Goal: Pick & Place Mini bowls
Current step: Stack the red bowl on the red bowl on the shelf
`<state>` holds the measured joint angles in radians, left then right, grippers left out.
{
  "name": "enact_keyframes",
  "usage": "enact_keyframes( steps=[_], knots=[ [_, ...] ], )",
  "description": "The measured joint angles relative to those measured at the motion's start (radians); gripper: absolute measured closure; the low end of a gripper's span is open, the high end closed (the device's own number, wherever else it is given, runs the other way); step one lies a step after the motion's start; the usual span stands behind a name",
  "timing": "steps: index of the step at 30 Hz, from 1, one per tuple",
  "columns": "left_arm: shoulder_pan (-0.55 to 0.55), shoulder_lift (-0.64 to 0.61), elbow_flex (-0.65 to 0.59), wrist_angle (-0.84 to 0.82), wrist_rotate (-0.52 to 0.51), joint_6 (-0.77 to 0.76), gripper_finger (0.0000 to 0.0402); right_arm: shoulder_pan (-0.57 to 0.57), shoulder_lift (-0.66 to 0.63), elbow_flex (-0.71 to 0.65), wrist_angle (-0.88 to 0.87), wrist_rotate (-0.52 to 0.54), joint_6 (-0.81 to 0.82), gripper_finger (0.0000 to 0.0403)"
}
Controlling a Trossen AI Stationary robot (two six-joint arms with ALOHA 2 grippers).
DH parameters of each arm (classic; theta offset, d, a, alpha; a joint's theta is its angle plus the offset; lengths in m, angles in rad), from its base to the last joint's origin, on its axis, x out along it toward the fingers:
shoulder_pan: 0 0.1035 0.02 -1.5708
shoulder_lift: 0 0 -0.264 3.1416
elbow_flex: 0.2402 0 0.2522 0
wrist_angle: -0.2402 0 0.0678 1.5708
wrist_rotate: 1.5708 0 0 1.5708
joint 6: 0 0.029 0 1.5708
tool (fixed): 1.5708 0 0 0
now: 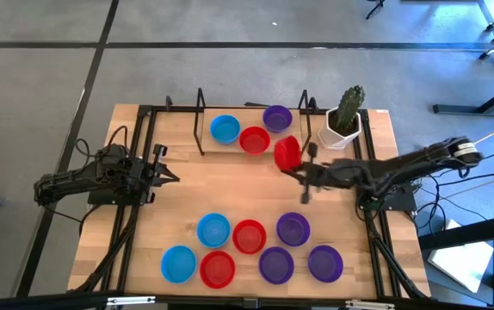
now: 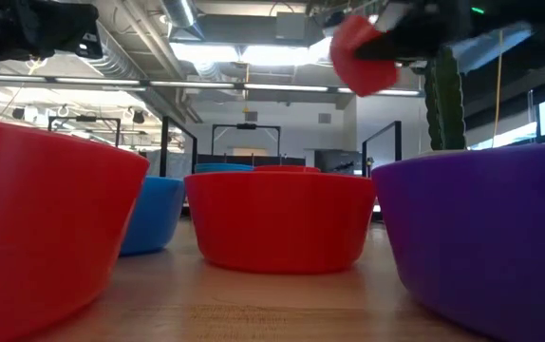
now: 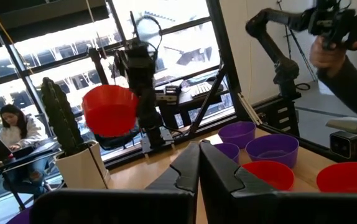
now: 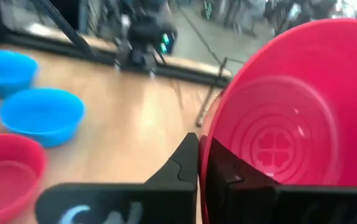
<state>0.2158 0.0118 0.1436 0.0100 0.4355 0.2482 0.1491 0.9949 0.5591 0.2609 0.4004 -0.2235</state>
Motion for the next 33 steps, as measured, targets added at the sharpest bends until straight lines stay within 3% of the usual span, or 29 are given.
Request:
enact_keyframes(
  steps=[9,17,23,33],
  knots=[
    [0.000,0.000,0.000,-0.002,0.000,0.000,0.0397,-0.161,0.389,0.621,-0.641,-0.020,0.006,0.0399],
    [0.000,0.000,0.000,-0.002,0.000,0.000,0.0395,-0.280,0.732,1.020,-1.008,-0.204,-0.087,0.0400],
    [0.000,0.000,0.000,0.000,0.000,0.000,0.0397,-0.357,0.865,1.129,-1.067,-0.221,-0.125,0.0400],
    [0.000,0.000,0.000,0.000,0.000,0.001,0.0398,-0.443,0.888,1.105,-1.090,-0.350,-0.070,0.0399]
  ],
)
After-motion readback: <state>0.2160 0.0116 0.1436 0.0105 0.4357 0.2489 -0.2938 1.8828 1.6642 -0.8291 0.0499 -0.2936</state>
